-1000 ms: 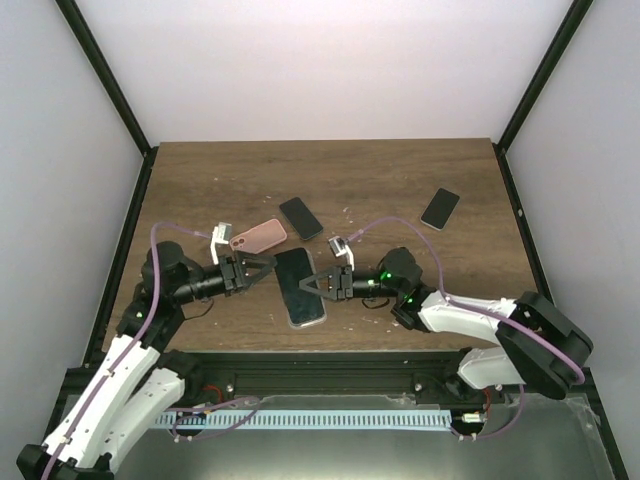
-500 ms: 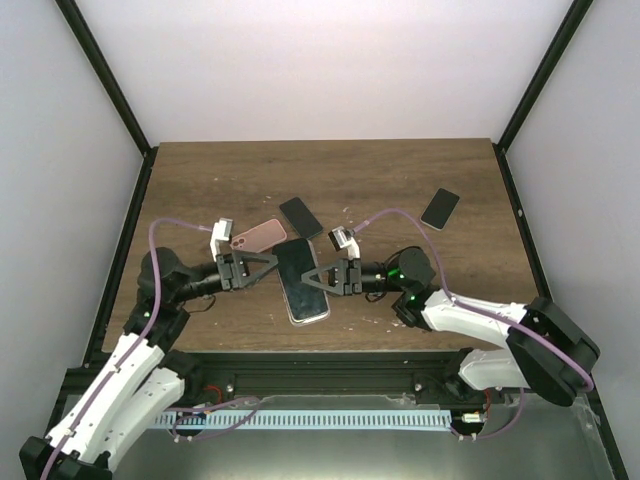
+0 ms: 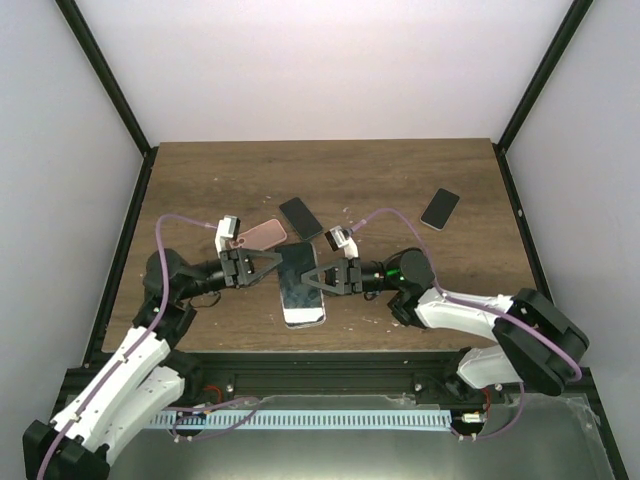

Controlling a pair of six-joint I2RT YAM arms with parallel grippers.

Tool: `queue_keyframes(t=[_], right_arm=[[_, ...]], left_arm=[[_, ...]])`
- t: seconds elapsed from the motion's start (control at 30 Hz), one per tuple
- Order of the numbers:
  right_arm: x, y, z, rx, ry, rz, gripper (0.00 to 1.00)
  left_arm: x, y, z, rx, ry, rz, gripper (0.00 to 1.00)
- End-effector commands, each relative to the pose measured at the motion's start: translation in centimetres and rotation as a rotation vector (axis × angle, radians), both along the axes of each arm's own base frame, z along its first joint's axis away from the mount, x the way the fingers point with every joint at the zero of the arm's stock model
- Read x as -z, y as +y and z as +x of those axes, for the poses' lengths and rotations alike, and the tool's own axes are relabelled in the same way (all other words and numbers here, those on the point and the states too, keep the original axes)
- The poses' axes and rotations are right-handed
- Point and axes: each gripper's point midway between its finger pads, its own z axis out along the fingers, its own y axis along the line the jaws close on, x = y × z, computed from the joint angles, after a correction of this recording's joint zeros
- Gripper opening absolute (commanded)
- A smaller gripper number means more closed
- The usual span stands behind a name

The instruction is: Put the phone into the phone case

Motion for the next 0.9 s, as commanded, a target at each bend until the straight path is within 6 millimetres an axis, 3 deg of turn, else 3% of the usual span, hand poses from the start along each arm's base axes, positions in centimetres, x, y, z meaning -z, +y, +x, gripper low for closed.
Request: queue_keyframes(t=[0.0,0.13,0.3,0.57,0.7,0.87], right_arm=[[-2.3,0.1,0.0,-0.002,-0.066,0.057,0.31],[-1.9,0.4,0.5,0.008,-0.049,0.044,0.27],[-1.0,0.8,1.1,0.031,-0.043,0.023,0.23],[1.2,0.8,1.7,0.056,-0.008,-0.019,0.31],[2.1,0.6,2.0,0.070,-0.001,-0.027,0.21],[1.6,0.6,1.9,0.052,0.011,0.012,0.18]], left_arm=[[-1.3,0.0,-0.3,-0.003,-0.072,0.001,0.23],[-0.1,0.1,0.4,-0.044,-0.065,0.099,0.22],[-0.1,0.1,0.5,-0.050,-0.063,0.105,0.24],[1.5,0.2,1.2,-0.079,-0.056,0.189,0.24],[2.0,0.3,1.6,-0.092,-0.046,0.219,0.24],[1.3,-0.4,1.3,-0.033,-0.003,0.184,0.40]])
